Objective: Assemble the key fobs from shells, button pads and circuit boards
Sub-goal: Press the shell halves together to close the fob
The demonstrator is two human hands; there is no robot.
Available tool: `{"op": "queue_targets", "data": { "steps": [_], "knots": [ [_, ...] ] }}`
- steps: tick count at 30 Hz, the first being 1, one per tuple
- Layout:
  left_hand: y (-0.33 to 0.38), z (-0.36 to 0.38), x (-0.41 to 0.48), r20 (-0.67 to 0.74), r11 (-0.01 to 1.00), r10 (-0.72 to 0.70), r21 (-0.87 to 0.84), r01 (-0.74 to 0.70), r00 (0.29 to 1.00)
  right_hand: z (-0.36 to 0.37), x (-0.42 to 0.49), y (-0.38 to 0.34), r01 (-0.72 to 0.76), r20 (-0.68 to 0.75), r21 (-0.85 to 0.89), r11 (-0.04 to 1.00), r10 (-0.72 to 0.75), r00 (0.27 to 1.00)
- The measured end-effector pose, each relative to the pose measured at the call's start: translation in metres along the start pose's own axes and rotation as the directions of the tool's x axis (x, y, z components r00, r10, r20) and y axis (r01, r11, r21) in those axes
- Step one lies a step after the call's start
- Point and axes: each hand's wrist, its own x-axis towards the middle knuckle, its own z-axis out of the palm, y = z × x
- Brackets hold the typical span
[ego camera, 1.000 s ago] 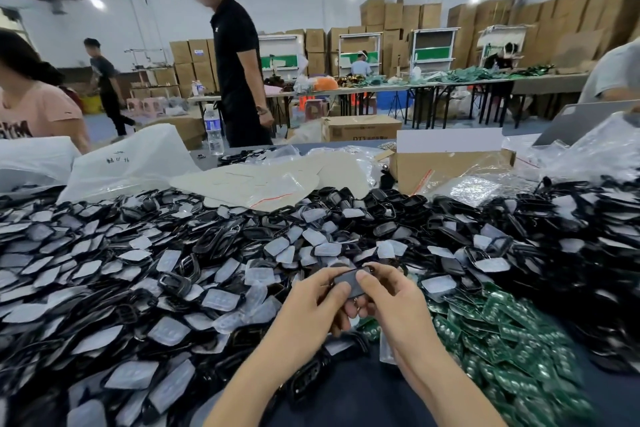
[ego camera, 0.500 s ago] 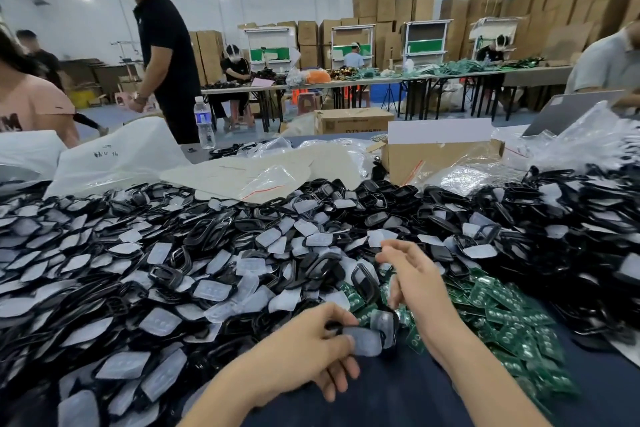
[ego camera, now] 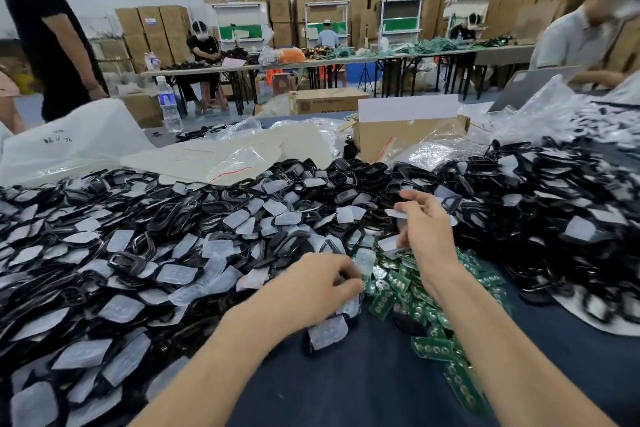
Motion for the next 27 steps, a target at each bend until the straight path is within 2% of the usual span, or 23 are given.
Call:
{"op": "queue_targets", "data": {
  "steps": [3,5,11,13,16,18,20,23,27],
  "knots": [
    [0.025,0.024,0.019,0.039,0.957,0.046,0.286,-0.056,0.998,-0.005,0.005,-0.002,0.012,-0.02,-0.005,1.0,-0.012,1.0],
    [0.034,0.036,0.026,0.037,0.917,0.047,0.395,-0.057,0.998,-0.006,0.008,-0.002,0.01,-0.024,-0.005,1.0,-0.01,1.0],
    [0.036,0.043,0.032,0.046,0.923,0.09,0.37,-0.101,0.995,-0.006,0.018,0.002,0.009,-0.025,-0.036,0.999,-0.01,1.0],
    [0.032,0.039,0.032,0.063,0.971,0.079,0.221,-0.091,0.995,-0.004,0.023,0.003,0.013,-0.022,-0.061,0.998,-0.015,1.0],
    [0.02,0.026,0.032,0.032,0.986,0.08,-0.148,-0.074,0.996,-0.001,0.03,0.004,0.033,-0.011,-0.106,0.994,-0.035,0.999],
    [0.008,0.012,0.033,-0.053,0.951,0.083,-0.294,-0.095,0.995,0.003,0.038,0.004,0.05,0.002,-0.154,0.987,-0.051,0.999],
    [-0.007,-0.003,0.036,-0.171,0.925,0.045,-0.365,-0.106,0.984,0.009,0.05,0.004,0.08,0.016,-0.255,0.964,-0.078,0.997],
    [-0.031,-0.024,0.044,-0.328,0.845,-0.106,-0.527,-0.089,0.939,0.018,0.07,0.006,0.166,0.085,-0.474,0.865,-0.143,0.986],
    [-0.057,-0.044,0.053,-0.408,0.642,-0.298,-0.755,-0.135,0.863,0.034,0.1,0.014,0.247,0.212,-0.655,0.714,-0.141,0.967]
  ]
}}
